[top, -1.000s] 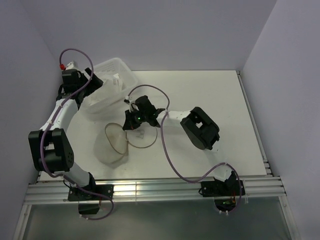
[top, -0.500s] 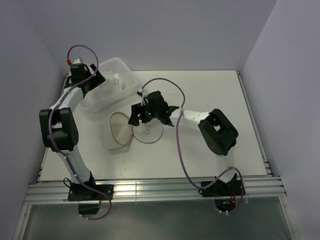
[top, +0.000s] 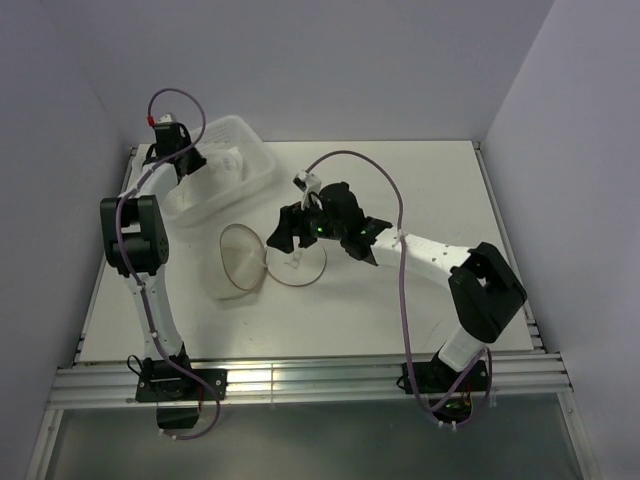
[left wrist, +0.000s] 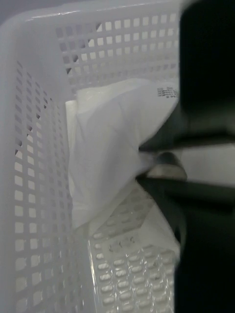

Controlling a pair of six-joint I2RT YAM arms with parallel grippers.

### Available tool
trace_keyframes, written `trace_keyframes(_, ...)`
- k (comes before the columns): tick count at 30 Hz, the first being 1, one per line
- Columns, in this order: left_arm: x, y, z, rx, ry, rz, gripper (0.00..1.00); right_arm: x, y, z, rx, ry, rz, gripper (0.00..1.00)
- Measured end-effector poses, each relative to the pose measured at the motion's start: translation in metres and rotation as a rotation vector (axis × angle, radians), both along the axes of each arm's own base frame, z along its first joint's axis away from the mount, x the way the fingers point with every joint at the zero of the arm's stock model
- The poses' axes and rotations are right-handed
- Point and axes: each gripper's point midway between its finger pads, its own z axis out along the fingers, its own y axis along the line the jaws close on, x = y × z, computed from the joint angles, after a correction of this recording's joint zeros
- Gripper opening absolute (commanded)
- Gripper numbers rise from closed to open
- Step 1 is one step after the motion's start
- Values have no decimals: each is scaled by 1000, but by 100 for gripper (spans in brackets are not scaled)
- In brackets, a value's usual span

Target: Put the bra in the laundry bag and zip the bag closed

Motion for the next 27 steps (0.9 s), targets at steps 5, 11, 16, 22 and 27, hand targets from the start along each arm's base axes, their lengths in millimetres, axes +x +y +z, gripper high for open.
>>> trace_keyframes(5,3,-9,0,-38,-27,-31,0,-5,-8,2,-12,-5,-16,82)
trace_keyframes(11,-16,-21,28,-94,-86,-66,0,6,-15,9,-7,-25,-57,85)
trace_keyframes(16,-35,-38,123,-128,-270,-117,0,20,-15,28,9,-58,-96,85)
trace_keyframes(22,-67,-110,250,-154,-543,-293,0,27,-39,71,58,-128,-191,85)
trace_keyframes(27,-100,-205,311,-239,-670,-501,0,5,-96,163,190,-288,-323,85)
